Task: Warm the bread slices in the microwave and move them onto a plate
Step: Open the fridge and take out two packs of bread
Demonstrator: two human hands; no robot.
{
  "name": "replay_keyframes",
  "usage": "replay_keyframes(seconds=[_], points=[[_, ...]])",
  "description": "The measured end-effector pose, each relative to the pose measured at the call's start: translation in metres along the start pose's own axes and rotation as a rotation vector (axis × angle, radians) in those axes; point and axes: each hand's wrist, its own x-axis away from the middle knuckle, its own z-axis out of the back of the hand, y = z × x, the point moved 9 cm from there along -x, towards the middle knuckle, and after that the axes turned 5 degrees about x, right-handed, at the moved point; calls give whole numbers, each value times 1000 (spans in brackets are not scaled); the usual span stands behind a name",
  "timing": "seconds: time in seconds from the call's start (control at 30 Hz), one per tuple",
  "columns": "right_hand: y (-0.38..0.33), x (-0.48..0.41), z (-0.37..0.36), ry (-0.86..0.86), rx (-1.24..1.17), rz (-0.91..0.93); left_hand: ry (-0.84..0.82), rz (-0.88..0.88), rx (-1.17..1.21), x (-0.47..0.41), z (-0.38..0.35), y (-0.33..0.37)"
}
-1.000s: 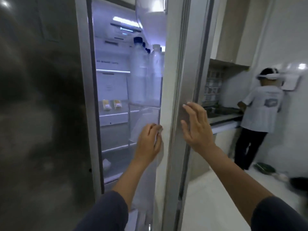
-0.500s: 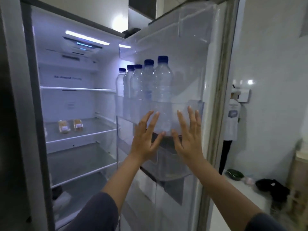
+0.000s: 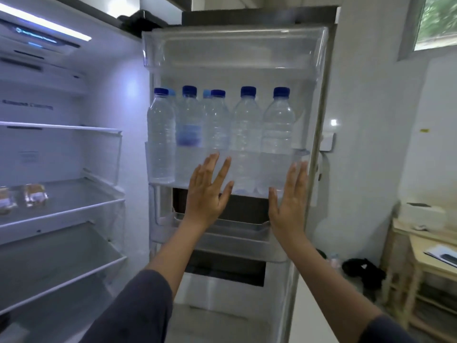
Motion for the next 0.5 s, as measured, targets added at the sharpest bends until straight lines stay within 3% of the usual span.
replay_keyframes(seconds=[0.3, 0.4, 0.5], points=[[38, -40, -33, -4, 220, 33, -7, -47, -245, -15, -49, -12], [30, -43, -50, 4, 335, 124, 5, 8, -303, -12, -53, -28], [6, -37, -86, -68, 375, 338, -7, 20, -343, -5, -55, -44]])
